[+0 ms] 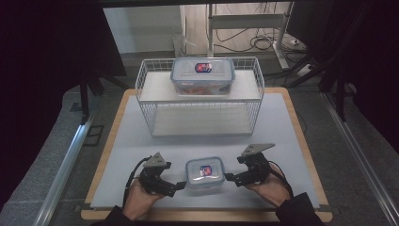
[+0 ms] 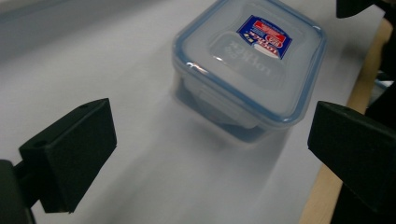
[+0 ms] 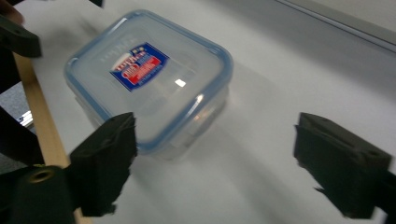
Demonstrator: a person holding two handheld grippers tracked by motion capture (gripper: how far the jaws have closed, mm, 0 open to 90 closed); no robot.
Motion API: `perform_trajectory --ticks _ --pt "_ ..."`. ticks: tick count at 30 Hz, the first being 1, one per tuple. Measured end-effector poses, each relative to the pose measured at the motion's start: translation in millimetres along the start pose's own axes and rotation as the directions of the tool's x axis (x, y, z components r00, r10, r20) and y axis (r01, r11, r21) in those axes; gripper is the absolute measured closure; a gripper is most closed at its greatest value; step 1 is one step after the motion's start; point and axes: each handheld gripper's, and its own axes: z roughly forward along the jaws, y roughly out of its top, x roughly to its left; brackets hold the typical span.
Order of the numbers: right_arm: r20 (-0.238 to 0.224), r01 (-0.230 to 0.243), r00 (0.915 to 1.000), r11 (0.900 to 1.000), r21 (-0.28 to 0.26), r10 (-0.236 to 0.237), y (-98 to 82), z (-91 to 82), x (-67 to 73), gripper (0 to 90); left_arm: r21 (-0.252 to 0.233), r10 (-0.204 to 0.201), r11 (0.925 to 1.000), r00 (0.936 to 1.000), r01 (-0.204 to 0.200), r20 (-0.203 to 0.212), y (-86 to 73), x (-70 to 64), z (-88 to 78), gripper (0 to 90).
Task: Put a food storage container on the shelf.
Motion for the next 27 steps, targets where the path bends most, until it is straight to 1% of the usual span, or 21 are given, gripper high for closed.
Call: perform_trajectory --ticks 2,5,9,11,13,15,16,17,19,20,21,22,23,24,26,27 --pt "-0.008 0.001 1.0000 1.000 -0.002 -0.001 2.7 1.8 1.7 18.6 0.005 -0.015 0.9999 0.9996 0.015 0.023 3.4 0.6 5.3 1.7" --pt "-0.039 -0.013 0.9992 1.000 0.010 0.013 6.2 8.8 3.1 19.3 0.021 -0.027 0.9994 0.9991 0.026 0.033 7.3 2.3 12.3 3.4" --pt "-0.080 -0.032 0.9961 0.998 0.050 0.036 9.9 23.5 3.5 18.6 0.041 -0.062 0.9974 0.9967 0.060 0.052 8.0 6.7 19.9 5.4" --pt "-0.108 -0.041 0.9930 0.996 0.075 0.049 10.9 31.4 2.7 17.2 0.044 -0.080 0.9961 0.9938 0.077 0.077 8.4 8.5 23.2 7.3" --pt "-0.137 -0.069 0.9874 0.994 0.084 0.080 11.5 36.2 1.6 17.2 0.049 -0.091 0.9951 0.9905 0.086 0.104 9.3 9.2 27.0 8.4" --pt "-0.157 -0.088 0.9822 0.992 0.095 0.103 12.0 38.9 0.0 17.6 0.055 -0.110 0.9931 0.9839 0.103 0.141 10.6 8.9 31.0 9.5" --pt "-0.168 -0.098 0.9792 0.990 0.100 0.114 12.0 39.9 -0.5 19.0 0.060 -0.115 0.9925 0.9796 0.106 0.165 11.3 8.2 33.8 10.5" --pt "-0.188 -0.110 0.9737 0.989 0.103 0.128 11.6 41.0 -1.4 21.0 0.066 -0.121 0.9916 0.9773 0.111 0.173 11.7 6.7 35.5 11.6" --pt "-0.206 -0.122 0.9681 0.986 0.110 0.143 10.9 42.3 -2.2 21.6 0.081 -0.109 0.9919 0.9815 0.097 0.157 12.4 3.0 38.0 8.4" --pt "-0.210 -0.130 0.9659 0.985 0.114 0.152 10.6 42.3 -2.3 22.2 0.081 -0.107 0.9922 0.9827 0.096 0.151 12.4 1.7 37.1 8.3" --pt "-0.212 -0.132 0.9650 0.984 0.117 0.154 10.3 41.7 -2.7 23.7 0.080 -0.109 0.9919 0.9825 0.098 0.151 12.5 1.3 35.3 9.3" --pt "-0.214 -0.134 0.9638 0.983 0.123 0.159 10.1 40.5 -2.9 25.3 0.075 -0.116 0.9916 0.9822 0.106 0.147 12.3 1.2 32.8 11.5" --pt "-0.214 -0.136 0.9637 0.983 0.125 0.160 9.8 39.0 -2.6 26.9 0.065 -0.116 0.9920 0.9848 0.109 0.129 12.0 0.6 30.5 15.9" --pt "-0.213 -0.139 0.9633 0.983 0.124 0.163 9.2 37.9 -2.0 28.5 0.056 -0.109 0.9931 0.9865 0.103 0.122 11.6 0.5 28.8 20.5" --pt "-0.204 -0.144 0.9648 0.983 0.116 0.165 7.8 35.0 -0.2 31.6 0.046 -0.103 0.9941 0.9881 0.098 0.114 11.1 -0.9 25.5 26.8" --pt "-0.201 -0.146 0.9654 0.983 0.109 0.166 7.1 33.6 0.1 33.5 0.044 -0.095 0.9949 0.9898 0.090 0.107 10.9 -2.9 24.4 26.8"
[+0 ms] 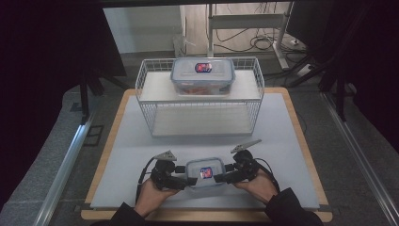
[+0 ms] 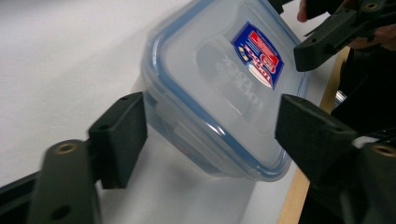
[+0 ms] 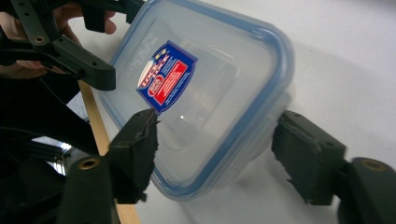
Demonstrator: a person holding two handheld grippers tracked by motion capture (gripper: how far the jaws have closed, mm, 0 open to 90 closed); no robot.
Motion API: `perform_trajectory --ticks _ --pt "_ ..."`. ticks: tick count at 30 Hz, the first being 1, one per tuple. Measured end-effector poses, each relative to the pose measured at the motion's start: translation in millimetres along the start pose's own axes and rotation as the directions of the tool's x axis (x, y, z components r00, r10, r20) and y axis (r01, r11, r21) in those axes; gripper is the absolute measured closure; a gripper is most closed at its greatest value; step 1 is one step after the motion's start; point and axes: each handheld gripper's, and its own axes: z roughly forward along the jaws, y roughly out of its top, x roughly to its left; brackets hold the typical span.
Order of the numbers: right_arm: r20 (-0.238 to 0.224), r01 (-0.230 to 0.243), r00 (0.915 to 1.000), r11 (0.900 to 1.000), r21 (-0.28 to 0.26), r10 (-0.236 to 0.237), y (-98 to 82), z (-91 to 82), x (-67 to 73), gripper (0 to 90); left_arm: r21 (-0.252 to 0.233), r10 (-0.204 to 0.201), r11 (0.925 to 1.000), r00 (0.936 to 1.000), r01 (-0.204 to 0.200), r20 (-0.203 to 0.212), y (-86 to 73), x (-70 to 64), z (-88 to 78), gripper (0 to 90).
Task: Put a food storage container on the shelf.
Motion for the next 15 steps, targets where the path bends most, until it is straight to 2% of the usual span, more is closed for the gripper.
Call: perform_trajectory --ticks 2,6,10,11,15 --pt "-0.005 -0.011 0.9999 1.000 -0.008 0.011 -2.7 -1.6 0.7 35.0 0.004 0.006 1.0000 0.9999 -0.006 -0.010 -1.6 -3.3 -1.3 28.2" --pt "-0.031 -0.053 0.9982 0.998 -0.043 0.052 -9.5 -8.1 -0.7 44.8 0.005 -0.032 0.9995 0.9990 0.032 0.031 -9.4 -4.1 -4.1 35.3" --pt "-0.077 -0.088 0.9936 0.994 -0.070 0.082 -16.7 -13.0 -4.5 49.8 -0.026 -0.032 0.9991 0.9987 0.033 0.039 -13.9 -6.7 -9.1 45.3" --pt "-0.078 -0.086 0.9936 0.994 -0.072 0.081 -17.5 -13.6 -4.5 50.5 -0.031 -0.035 0.9989 0.9983 0.036 0.046 -14.6 -5.7 -10.4 47.3" --pt "-0.084 -0.072 0.9943 0.994 -0.086 0.065 -19.2 -14.9 -3.5 51.9 -0.064 -0.085 0.9938 0.9921 0.091 0.092 -16.7 0.7 -13.3 53.7"
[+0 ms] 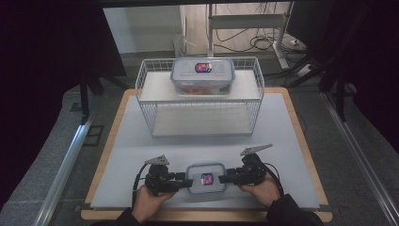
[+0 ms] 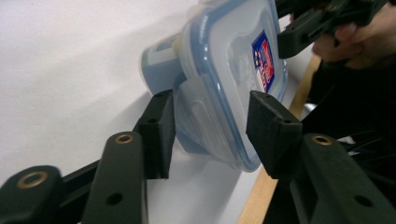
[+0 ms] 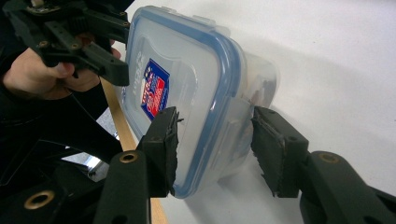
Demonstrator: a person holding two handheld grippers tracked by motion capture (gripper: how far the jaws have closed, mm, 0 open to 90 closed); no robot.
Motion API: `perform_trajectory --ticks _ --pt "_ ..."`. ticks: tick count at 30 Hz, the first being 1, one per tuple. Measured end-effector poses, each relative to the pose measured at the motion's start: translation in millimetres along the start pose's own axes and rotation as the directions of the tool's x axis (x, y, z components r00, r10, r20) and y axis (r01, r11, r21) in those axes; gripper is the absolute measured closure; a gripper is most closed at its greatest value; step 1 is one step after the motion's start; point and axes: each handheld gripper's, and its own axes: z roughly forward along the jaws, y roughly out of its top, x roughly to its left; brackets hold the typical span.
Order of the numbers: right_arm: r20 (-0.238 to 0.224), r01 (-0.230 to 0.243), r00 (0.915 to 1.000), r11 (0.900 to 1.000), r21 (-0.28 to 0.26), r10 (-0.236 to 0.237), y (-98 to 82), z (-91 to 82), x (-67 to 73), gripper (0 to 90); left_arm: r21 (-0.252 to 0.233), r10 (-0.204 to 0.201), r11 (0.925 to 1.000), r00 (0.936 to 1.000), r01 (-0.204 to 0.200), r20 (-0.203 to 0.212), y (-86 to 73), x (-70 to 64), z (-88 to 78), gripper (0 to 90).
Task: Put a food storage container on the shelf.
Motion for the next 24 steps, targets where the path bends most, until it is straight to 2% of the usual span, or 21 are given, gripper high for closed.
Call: perform_trajectory --ticks 5,6,8,10,11,14,17,21,22,24 --pt "-0.034 -0.037 0.9988 0.999 -0.026 0.036 -2.5 -0.5 -4.0 54.0 -0.055 -0.037 0.9978 0.9991 0.038 0.019 0.2 5.5 -3.4 57.5" --pt "-0.044 -0.048 0.9980 0.998 -0.035 0.046 -2.8 -1.1 -4.7 54.8 -0.076 -0.042 0.9962 0.9991 0.043 0.012 0.1 6.9 -5.8 61.5" --pt "-0.075 -0.067 0.9952 0.996 -0.056 0.063 -3.2 -2.8 -6.5 56.9 -0.081 -0.069 0.9941 0.9969 0.072 0.038 -0.6 10.8 -6.1 63.5" --pt "-0.047 -0.043 0.9981 0.998 -0.047 0.041 -2.6 -2.2 -4.0 56.0 -0.070 -0.089 0.9932 0.9946 0.093 0.054 -2.3 11.7 -5.3 62.9" --pt "-0.041 -0.040 0.9984 0.998 -0.049 0.038 -2.4 -2.4 -2.8 56.1 -0.065 -0.081 0.9943 0.9954 0.084 0.052 -2.5 11.7 -5.1 62.2" --pt "-0.049 -0.047 0.9978 0.998 -0.049 0.044 -2.4 -2.2 -3.9 56.1 -0.043 -0.078 0.9958 0.9957 0.081 0.049 -2.8 10.9 -2.2 58.3" --pt "-0.059 -0.055 0.9969 0.997 -0.053 0.052 -2.6 -2.8 -4.6 56.4 -0.048 -0.082 0.9953 0.9953 0.085 0.052 -3.6 12.7 -1.0 55.3" --pt "-0.051 -0.052 0.9975 0.998 -0.044 0.050 -2.9 -2.1 -5.3 56.1 -0.025 -0.146 0.9884 0.9826 0.150 0.114 -8.0 19.1 4.2 49.0" --pt "-0.058 -0.066 0.9963 0.997 -0.043 0.063 -3.4 -1.9 -7.3 56.1 -0.025 -0.149 0.9878 0.9810 0.154 0.124 -8.0 19.7 4.4 52.0" --pt "-0.060 -0.073 0.9957 0.996 -0.043 0.070 -3.3 -1.7 -7.9 56.1 -0.025 -0.146 0.9885 0.9825 0.149 0.116 -7.0 18.3 3.9 52.7"
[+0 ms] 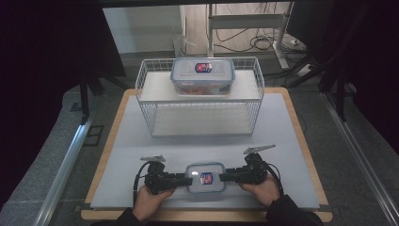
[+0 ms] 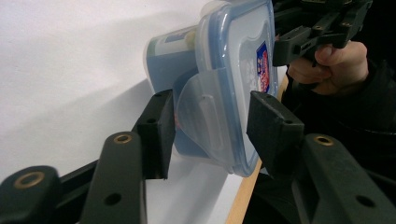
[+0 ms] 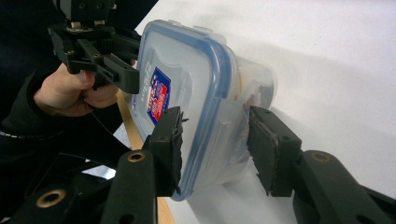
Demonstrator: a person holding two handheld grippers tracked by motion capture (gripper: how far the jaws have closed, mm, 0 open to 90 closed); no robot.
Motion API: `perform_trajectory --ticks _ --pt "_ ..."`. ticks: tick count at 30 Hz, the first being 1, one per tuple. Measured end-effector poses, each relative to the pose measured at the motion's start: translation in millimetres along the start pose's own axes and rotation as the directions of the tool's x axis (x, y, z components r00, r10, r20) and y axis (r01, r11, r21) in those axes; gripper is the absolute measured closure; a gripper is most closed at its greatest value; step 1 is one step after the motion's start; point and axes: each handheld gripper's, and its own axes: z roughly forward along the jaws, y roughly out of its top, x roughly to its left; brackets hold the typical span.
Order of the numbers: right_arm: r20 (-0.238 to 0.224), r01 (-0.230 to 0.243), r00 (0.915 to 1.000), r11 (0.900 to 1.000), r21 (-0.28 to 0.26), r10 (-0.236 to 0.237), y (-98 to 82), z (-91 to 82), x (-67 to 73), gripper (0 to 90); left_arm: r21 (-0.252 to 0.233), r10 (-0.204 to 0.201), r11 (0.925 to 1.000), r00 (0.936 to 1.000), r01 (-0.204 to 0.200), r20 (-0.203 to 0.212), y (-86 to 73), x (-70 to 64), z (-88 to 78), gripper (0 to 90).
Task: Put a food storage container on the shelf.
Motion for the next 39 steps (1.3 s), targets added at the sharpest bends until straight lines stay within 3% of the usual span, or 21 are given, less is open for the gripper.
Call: perform_trajectory --ticks 6,8,11,14,23,32,39 --pt "-0.015 -0.050 0.9987 0.999 -0.007 0.049 -2.0 -0.3 -3.0 57.2 -0.017 -0.017 0.9997 0.9999 0.017 0.002 1.5 -0.4 -1.4 56.3" --pt "-0.021 -0.060 0.9980 0.998 -0.022 0.059 -2.4 -0.1 -3.2 57.8 -0.019 -0.007 0.9998 0.9999 0.006 -0.013 4.3 -0.9 -2.2 56.6" --pt "-0.014 -0.061 0.9981 0.997 -0.037 0.060 -0.7 -0.5 -3.4 57.9 -0.030 -0.017 0.9994 0.9999 0.017 -0.003 8.0 1.2 -2.3 56.8" --pt "-0.021 -0.068 0.9975 0.996 -0.053 0.067 1.6 -2.9 -3.2 58.0 -0.043 0.002 0.9991 1.0000 -0.002 -0.003 14.4 -1.2 -4.8 56.9" --pt "-0.023 -0.023 0.9995 0.994 -0.108 0.021 23.2 -14.5 8.9 58.2 -0.072 0.065 0.9953 0.9978 -0.066 -0.013 39.7 -13.6 -19.3 57.1" --pt "-0.011 0.025 0.9996 0.989 -0.148 -0.027 50.7 -31.7 21.8 58.2 -0.088 0.123 0.9882 0.9920 -0.125 -0.031 75.0 -32.5 -33.5 57.0" --pt "-0.009 0.053 0.9984 0.984 -0.169 -0.056 75.0 -41.3 30.7 58.2 -0.107 0.143 0.9833 0.9887 -0.147 -0.045 94.6 -41.0 -44.0 57.0"
